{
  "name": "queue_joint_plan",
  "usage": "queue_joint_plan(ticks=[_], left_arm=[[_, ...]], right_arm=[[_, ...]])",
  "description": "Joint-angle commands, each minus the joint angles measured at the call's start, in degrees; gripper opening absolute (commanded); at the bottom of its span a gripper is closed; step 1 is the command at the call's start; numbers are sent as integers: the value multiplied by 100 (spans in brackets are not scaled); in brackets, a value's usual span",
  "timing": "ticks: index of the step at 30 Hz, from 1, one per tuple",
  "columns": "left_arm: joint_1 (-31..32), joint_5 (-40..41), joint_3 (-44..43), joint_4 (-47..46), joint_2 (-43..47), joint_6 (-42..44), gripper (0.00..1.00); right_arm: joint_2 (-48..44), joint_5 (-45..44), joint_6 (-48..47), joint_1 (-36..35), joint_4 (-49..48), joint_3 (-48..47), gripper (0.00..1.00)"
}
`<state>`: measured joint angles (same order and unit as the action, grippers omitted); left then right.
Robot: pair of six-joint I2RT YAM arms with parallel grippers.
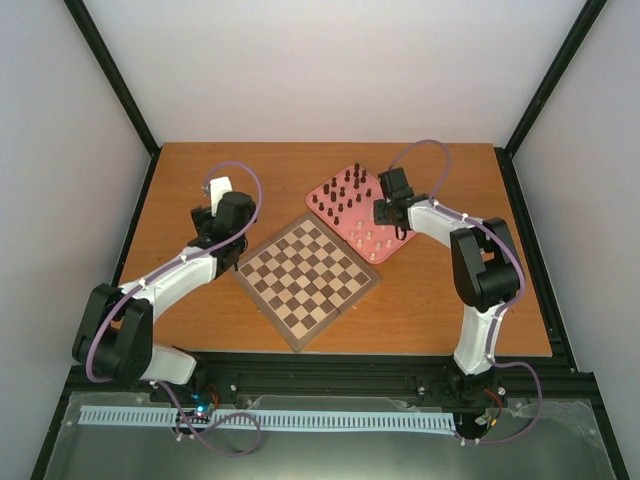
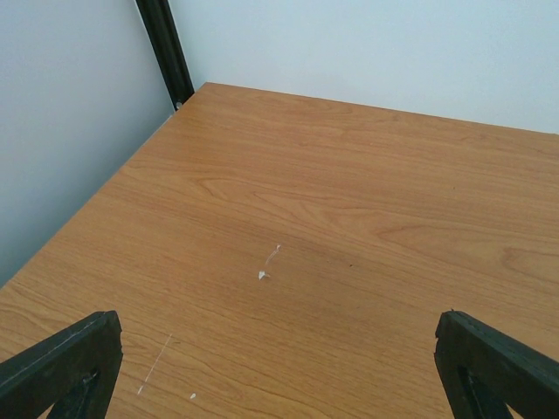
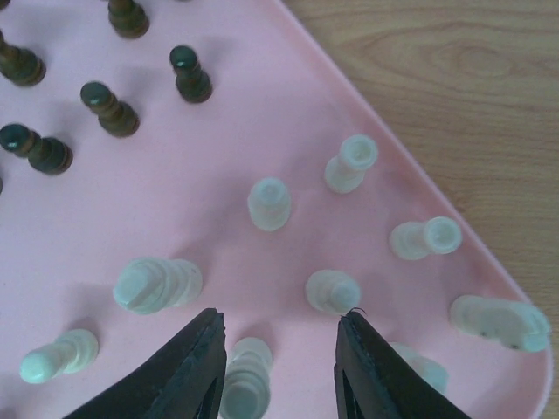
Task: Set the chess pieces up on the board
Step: Pick up the chess piece from the storage box.
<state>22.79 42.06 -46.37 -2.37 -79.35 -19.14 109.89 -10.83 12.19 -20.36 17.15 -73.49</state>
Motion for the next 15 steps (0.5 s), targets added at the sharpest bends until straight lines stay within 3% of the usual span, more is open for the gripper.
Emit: queue_joint_plan(ticks=[1,15], left_arm=[[42,152,-250,19,-76,-72,100],[42,210,-310,34,-175,-70,100]], right_arm=[[147,-22,-85,-148,135,-218,36],[378,-102,-103,-169,269,-404,36]])
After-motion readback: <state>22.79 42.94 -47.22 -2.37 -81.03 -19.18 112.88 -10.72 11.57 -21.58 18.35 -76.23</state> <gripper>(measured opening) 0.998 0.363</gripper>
